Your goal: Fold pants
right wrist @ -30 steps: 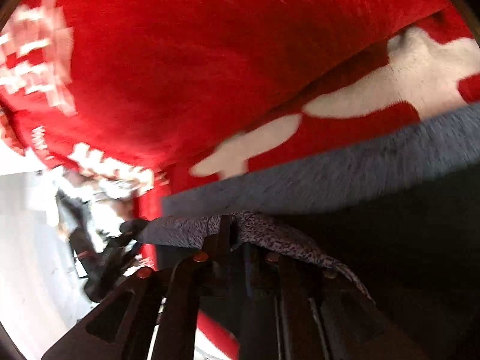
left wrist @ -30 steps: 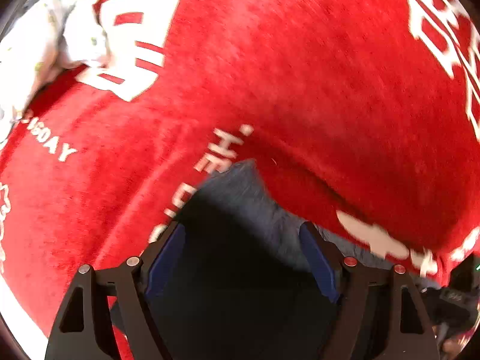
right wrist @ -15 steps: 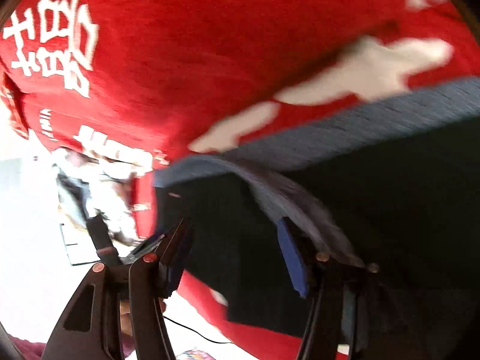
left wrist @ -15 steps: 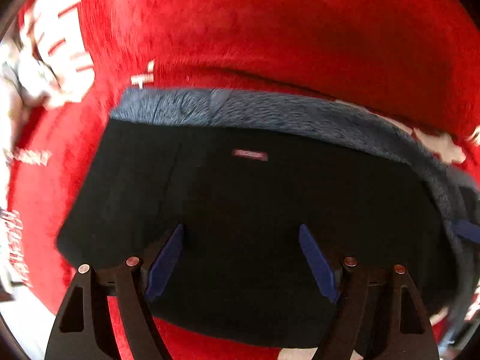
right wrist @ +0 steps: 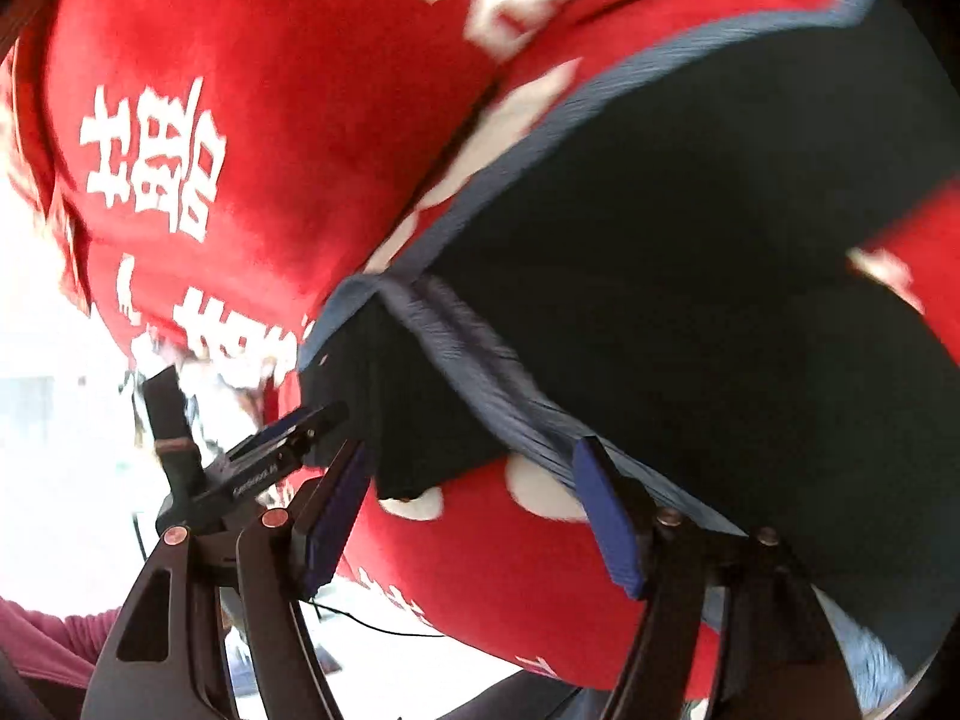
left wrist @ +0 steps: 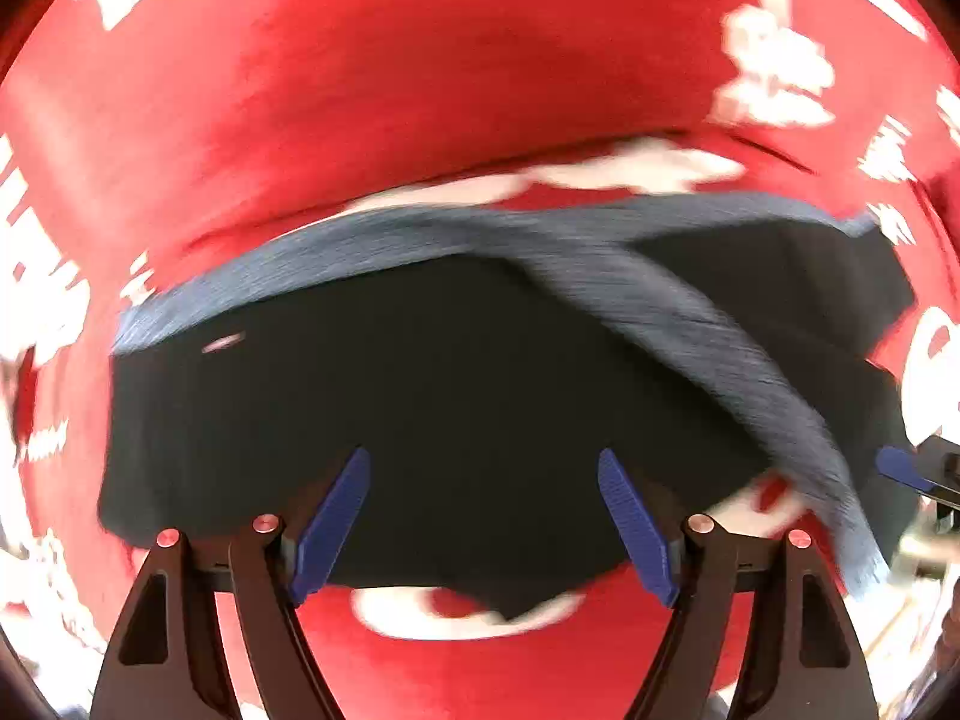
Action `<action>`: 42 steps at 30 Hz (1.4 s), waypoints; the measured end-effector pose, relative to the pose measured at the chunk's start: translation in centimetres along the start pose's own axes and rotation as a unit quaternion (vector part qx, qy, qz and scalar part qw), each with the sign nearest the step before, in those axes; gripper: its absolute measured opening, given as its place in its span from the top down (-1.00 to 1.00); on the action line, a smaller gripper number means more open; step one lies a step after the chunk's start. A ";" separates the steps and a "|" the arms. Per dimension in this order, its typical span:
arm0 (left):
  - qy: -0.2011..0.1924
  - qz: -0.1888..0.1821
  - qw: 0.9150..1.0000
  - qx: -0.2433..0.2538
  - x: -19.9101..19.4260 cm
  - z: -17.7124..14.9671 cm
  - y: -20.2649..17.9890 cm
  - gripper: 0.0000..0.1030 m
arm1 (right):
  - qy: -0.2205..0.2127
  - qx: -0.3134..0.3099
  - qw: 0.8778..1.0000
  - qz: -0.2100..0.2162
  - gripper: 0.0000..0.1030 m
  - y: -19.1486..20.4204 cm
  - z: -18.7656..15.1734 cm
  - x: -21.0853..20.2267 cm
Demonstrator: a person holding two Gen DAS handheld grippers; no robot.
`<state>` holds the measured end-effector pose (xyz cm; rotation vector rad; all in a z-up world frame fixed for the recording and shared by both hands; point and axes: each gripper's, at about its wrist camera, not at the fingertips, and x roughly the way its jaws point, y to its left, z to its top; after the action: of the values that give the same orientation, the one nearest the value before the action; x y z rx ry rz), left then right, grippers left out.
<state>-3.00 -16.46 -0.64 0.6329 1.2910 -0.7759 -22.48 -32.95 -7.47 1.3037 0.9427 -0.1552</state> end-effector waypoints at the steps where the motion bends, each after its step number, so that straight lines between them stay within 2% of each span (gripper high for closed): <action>1: -0.005 -0.005 1.000 0.015 -0.2 0.3 -1.1 -0.55 | -0.015 0.013 1.000 -0.007 -0.42 -1.0 -0.8 -1.2; 4: -0.018 -0.017 0.997 0.067 -0.9 0.2 -5.2 -0.55 | -0.059 0.051 0.997 -0.016 -0.42 -3.4 -3.6 -4.0; 6: -0.020 -0.033 0.996 0.078 -1.7 0.0 -6.8 -0.55 | -0.084 0.085 0.993 -0.011 -0.42 -5.3 -6.1 -5.5; 11: -0.026 -0.040 0.993 0.108 -3.6 -2.1 -9.1 -0.55 | -0.127 0.134 0.983 -0.007 -0.42 -8.5 -11.3 -8.2; 16: -0.012 -0.050 0.991 0.124 -4.6 -4.4 -9.8 -0.55 | -0.153 0.166 0.974 -0.008 -0.42 -10.9 -14.0 -10.8; 21: 0.023 -0.062 0.990 0.125 -2.7 -5.3 -11.9 -0.55 | -0.142 0.184 0.972 -0.012 -0.42 -13.2 -14.2 -11.6; 28: 0.061 -0.088 0.987 0.119 0.2 -3.3 -18.1 -0.55 | -0.106 0.187 0.976 -0.017 -0.42 -16.9 -12.1 -13.5; 33: 0.081 -0.094 0.983 0.133 1.9 -2.2 -22.1 -0.55 | -0.107 0.204 0.973 -0.012 -0.43 -19.7 -11.2 -15.8; 36: 0.088 -0.093 0.983 0.129 2.6 -2.0 -22.7 -0.55 | -0.107 0.215 0.971 -0.005 -0.43 -21.1 -11.1 -16.4; 42: 0.098 -0.102 0.985 0.103 3.3 -1.9 -22.0 -0.55 | -0.102 0.228 0.968 0.035 -0.43 -22.5 -11.1 -15.8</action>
<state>-21.40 -28.65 -3.98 0.7648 1.4823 -1.0451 -51.27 -36.55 -13.38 1.7054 0.7040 -0.4636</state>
